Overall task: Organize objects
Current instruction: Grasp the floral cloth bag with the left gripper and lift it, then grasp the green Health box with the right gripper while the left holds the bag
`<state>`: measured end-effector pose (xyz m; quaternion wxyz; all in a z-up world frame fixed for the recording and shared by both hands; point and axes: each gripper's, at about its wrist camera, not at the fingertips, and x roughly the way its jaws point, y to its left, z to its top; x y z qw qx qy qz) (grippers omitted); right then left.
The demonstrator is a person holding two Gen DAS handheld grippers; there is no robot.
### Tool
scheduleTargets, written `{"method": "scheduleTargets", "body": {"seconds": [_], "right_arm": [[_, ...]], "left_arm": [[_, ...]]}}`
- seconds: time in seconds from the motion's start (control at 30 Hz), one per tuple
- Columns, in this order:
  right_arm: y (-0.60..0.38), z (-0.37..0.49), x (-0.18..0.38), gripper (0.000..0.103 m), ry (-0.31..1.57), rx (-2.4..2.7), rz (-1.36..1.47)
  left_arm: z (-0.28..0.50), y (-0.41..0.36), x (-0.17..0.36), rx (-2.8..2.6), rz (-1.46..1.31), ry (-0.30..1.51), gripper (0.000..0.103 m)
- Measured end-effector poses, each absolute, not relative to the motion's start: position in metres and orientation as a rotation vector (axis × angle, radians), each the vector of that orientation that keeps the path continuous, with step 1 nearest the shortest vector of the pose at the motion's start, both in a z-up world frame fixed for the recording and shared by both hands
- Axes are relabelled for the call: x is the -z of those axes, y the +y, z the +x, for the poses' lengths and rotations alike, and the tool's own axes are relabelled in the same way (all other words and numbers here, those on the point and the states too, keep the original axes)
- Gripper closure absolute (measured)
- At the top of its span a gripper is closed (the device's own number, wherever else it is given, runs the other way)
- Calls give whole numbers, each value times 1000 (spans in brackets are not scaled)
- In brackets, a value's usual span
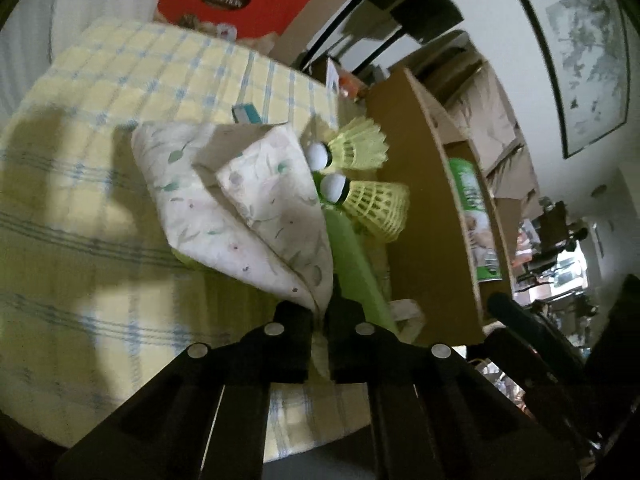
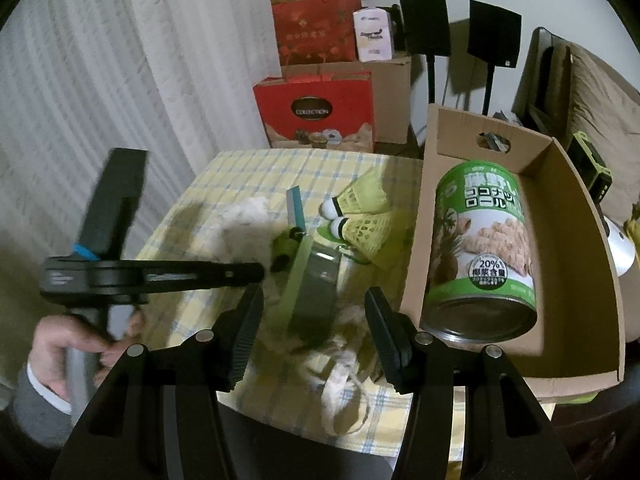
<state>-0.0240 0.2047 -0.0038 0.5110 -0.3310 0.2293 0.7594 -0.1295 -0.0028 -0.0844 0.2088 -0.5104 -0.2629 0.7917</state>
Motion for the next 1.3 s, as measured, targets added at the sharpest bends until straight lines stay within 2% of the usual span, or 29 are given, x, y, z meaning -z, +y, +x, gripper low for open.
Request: {"method": "scheduleTargets", "body": {"seconds": [0.37, 0.8, 1.03, 1.3], "right_arm": [[214, -34, 4, 49, 568, -1837, -790], [228, -56, 19, 49, 576, -1811, -844], [244, -72, 39, 49, 618, -1803, -879], [246, -71, 56, 49, 593, -1740, -953]], "left_arm": [[-109, -40, 24, -2326, -1242, -696, 98], [-89, -89, -21, -2473, -1087, -733, 98], [-81, -104, -32, -2523, -1047, -726, 98], [-79, -110, -15, -2514, -1090, -728, 98]]}}
